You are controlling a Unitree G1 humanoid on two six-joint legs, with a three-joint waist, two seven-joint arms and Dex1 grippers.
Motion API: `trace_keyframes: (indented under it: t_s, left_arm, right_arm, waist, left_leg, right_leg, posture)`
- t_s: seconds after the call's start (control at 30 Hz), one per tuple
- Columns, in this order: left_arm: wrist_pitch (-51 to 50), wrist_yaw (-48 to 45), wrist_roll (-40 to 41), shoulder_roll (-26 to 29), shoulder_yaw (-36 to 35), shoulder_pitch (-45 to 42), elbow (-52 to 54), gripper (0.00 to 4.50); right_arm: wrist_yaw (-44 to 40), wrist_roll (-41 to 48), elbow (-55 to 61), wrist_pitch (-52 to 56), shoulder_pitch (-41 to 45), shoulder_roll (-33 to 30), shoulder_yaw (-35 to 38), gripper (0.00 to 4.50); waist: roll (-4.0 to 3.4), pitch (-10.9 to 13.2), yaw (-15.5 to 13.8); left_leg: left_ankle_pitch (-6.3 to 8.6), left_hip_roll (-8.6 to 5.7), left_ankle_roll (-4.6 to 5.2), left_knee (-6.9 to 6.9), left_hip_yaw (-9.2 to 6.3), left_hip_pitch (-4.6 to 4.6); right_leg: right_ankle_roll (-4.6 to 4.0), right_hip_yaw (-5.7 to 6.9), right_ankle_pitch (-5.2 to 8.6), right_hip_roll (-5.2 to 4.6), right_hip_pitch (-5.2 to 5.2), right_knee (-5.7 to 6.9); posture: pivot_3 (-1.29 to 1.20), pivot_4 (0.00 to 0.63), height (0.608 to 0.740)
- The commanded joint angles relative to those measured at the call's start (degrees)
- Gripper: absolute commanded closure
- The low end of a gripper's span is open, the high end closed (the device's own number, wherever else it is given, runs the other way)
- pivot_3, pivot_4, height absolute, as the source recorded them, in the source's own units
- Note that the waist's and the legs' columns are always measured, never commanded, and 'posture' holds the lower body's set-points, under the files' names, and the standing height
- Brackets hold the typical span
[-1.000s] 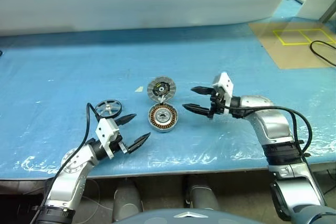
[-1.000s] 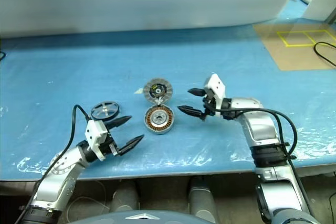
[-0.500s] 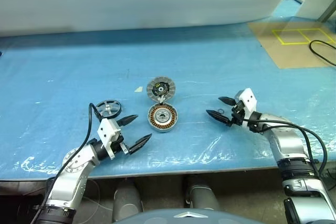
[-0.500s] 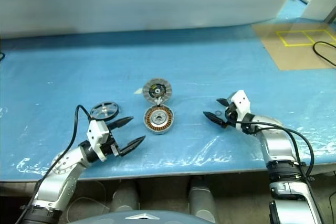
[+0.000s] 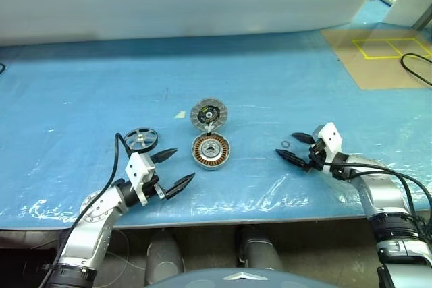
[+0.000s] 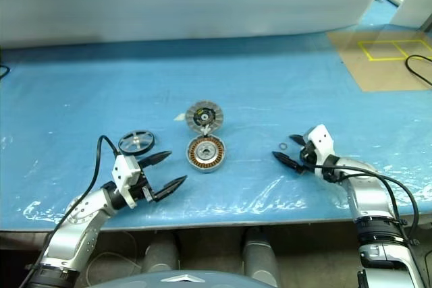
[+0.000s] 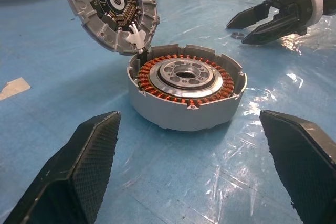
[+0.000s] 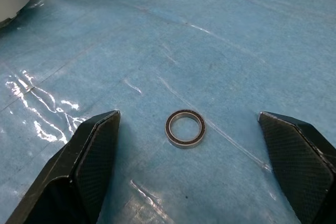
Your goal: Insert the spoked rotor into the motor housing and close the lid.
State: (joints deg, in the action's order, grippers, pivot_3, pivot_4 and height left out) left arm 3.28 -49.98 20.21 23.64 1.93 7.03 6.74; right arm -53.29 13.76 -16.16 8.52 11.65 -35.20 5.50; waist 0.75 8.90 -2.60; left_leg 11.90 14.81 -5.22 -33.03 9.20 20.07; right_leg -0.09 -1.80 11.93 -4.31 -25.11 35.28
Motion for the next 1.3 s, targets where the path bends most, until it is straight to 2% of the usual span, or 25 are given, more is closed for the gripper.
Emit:
trace_keyframes:
  t_s: [0.03, 0.67, 0.77, 1.07, 1.3]
  left_arm:
    - [0.1, -0.6, 0.8, 0.5, -0.3, -0.1, 1.6, 0.0]
    - [-0.7, -0.8, 0.6, 0.5, -0.2, -0.4, 1.7, 0.0]
    - [-0.7, -0.8, 0.6, 0.5, -0.2, -0.3, 1.7, 0.0]
    - [-0.6, -0.8, 0.5, 0.6, -0.4, -0.3, 1.7, 0.0]
    - [-0.5, -0.8, 0.4, 0.5, -0.3, -0.2, 1.7, 0.0]
  right_arm:
    - [0.4, 0.9, 3.0, 0.9, -0.7, -1.1, 1.4, 0.04]
    - [0.8, -1.3, 5.8, 0.3, -2.9, -1.8, -0.3, 0.04]
    - [1.4, -2.1, 5.4, -0.3, -2.6, -1.5, -0.5, 0.68]
    - [1.6, -2.9, 3.8, -1.2, -1.9, -1.3, -0.8, 3.76]
    - [1.8, -3.0, 3.6, -1.4, -1.3, -1.1, -1.1, 3.85]
  waist:
    - [0.0, 0.0, 0.0]
    - [-0.01, 0.0, 0.0]
    - [-0.01, 0.0, 0.0]
    - [-0.01, 0.0, 0.0]
    - [-0.01, 0.0, 0.1]
  left_leg:
    - [0.0, 0.0, 0.0, 0.01, 0.0, 0.0]
    - [0.0, 0.0, 0.0, 0.29, 0.02, 0.02]
    - [0.0, 0.0, 0.0, 0.29, 0.02, 0.01]
    - [0.0, 0.0, 0.0, 0.29, 0.03, 0.01]
    - [0.0, 0.0, 0.0, 0.29, 0.03, -0.01]
  right_leg:
    - [0.0, 0.0, 0.0, 0.0, 0.0, -0.02]
    - [0.0, 0.06, 0.0, 0.01, 0.02, -0.39]
    - [0.0, 0.06, 0.0, 0.01, 0.03, -0.38]
    - [0.0, 0.06, 0.0, 0.01, 0.04, -0.38]
    - [0.0, 0.05, -0.01, 0.01, 0.06, -0.38]
  posture:
    - [0.0, 0.15, 0.74]
    - [0.0, 0.15, 0.74]
    - [0.0, 0.15, 0.74]
    - [0.0, 0.15, 0.74]
    - [0.0, 0.15, 0.74]
